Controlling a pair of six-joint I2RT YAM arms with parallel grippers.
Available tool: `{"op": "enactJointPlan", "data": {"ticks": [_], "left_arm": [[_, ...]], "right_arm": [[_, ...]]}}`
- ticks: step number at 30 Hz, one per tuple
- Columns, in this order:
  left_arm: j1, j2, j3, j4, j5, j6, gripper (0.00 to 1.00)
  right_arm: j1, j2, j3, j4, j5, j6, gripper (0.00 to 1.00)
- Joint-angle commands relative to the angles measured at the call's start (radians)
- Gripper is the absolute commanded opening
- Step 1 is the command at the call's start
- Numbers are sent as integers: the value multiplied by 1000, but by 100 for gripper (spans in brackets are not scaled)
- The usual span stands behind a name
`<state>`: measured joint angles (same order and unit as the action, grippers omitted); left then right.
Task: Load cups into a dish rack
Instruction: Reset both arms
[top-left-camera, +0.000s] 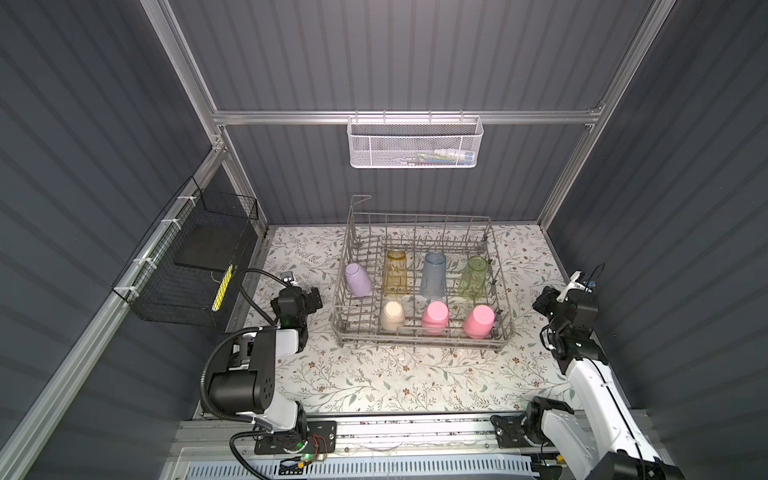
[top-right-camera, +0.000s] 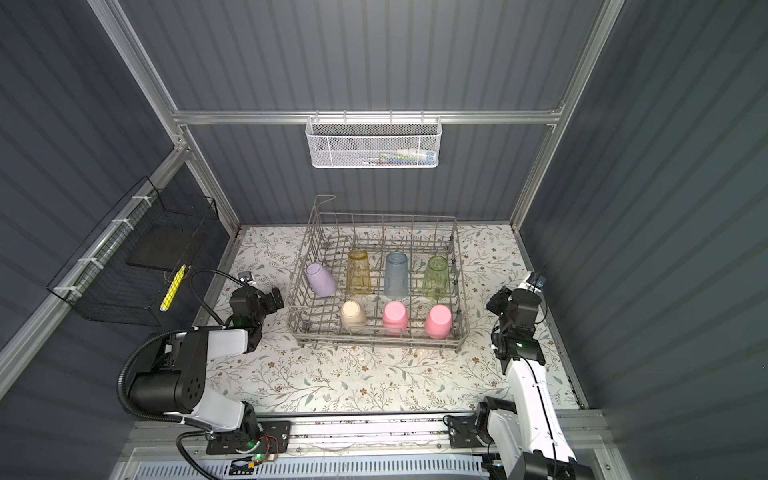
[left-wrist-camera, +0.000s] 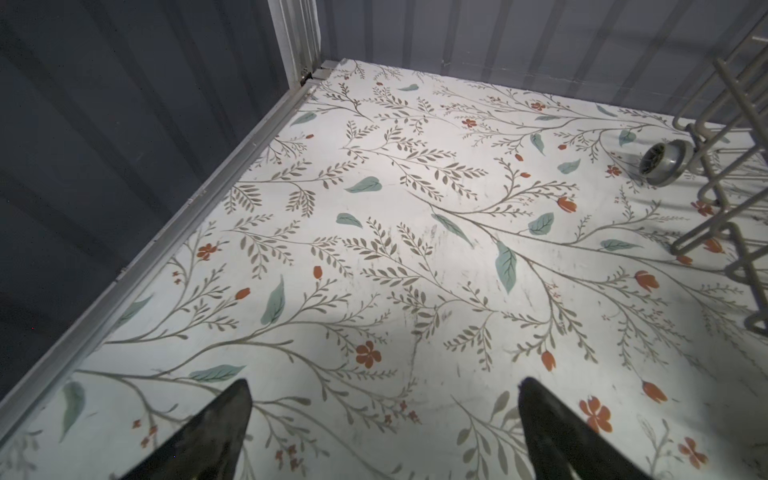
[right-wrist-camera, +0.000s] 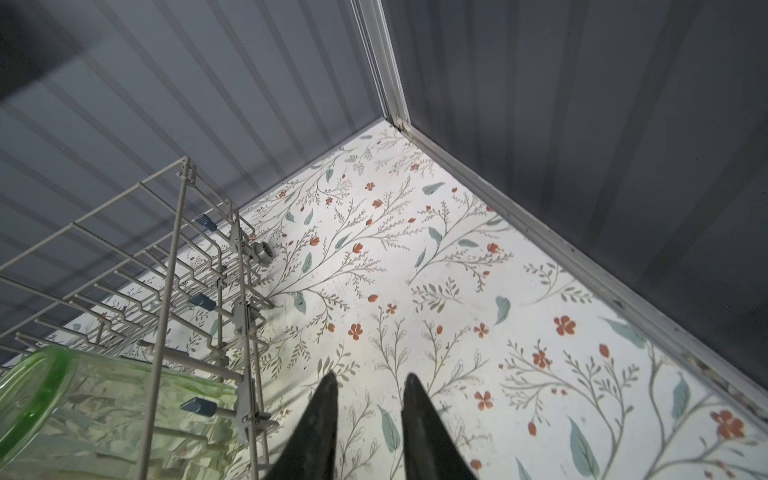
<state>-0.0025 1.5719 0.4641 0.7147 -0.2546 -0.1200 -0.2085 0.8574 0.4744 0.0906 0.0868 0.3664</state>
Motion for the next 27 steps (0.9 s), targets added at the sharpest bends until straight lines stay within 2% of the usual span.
{"op": "enactJointPlan", "data": {"ticks": [1,5,8,10,12,14,21,27], "left_arm": [[6,53,-1,127,28,29,100],[0,57,14,94,24,30,100],[-31,73,38,63,-14,48,100],[-70,128,19,176,-54,96,100],[-80,142,-19,241,-87,86,100],[-80,141,-15,231,-98,82,100],[-80,142,-15,233,-98,82,100],[-81,142,-15,233,-100,83,100]], "right_arm": [[16,22,-43,124,41,-79,33],[34,73,-117,281,94,-162,40],[36,131,-160,400,83,-205,47],[36,175,-181,467,65,-227,50],[36,221,-204,533,47,-231,53],[37,254,-212,585,25,-241,56],[38,346,-193,668,24,-240,65],[38,374,-159,638,-11,-256,67]]}}
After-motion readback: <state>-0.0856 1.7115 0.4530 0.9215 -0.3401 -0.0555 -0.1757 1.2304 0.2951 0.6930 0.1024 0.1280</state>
